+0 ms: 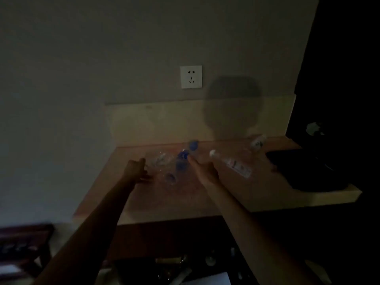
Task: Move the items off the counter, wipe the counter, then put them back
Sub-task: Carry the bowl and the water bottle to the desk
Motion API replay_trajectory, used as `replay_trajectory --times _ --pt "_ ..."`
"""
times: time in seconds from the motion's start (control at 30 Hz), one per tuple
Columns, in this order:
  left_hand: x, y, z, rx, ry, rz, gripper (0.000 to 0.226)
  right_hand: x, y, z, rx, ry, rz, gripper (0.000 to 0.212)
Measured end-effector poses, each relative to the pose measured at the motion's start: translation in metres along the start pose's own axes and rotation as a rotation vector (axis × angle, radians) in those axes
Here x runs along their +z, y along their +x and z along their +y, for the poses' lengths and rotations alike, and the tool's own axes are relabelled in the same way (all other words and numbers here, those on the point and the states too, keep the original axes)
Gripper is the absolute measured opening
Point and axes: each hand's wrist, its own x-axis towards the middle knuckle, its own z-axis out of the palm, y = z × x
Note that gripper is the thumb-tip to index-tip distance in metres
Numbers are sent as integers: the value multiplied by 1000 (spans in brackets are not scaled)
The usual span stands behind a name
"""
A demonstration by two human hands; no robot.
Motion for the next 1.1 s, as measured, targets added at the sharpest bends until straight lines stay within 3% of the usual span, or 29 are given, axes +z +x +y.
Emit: replay_trajectory --times 0.13,0.3,0.43,0.53,0.67,0.8,0.87,0.97,1.1 --pt "-1 46 -4 35 143 -48 48 23 28 -12 109 -124 34 83" --pt "10 76 -7 98 328 -35 46 54 51 -14 104 -175 18 85" --pt "13 77 -1 28 310 -153 41 69 65 -10 106 -150 47 96" --pt "6 75 -2 55 499 -205 61 72 69 -10 82 -130 59 94" --pt "4 70 1 50 279 -103 40 73 74 -6 32 -94 59 103" --pt "-26 48 8 33 183 10 21 76 61 -20 -35 -36 -67 53" --pt "-52 34 12 30 159 86 23 88 54 -27 -66 28 -142 43" --pt "-106 7 8 20 86 179 25 124 32 -44 -76 101 -302 59" --pt "-194 -48 -13 1 30 411 26 190 -17 -61 -140 171 -643 75"
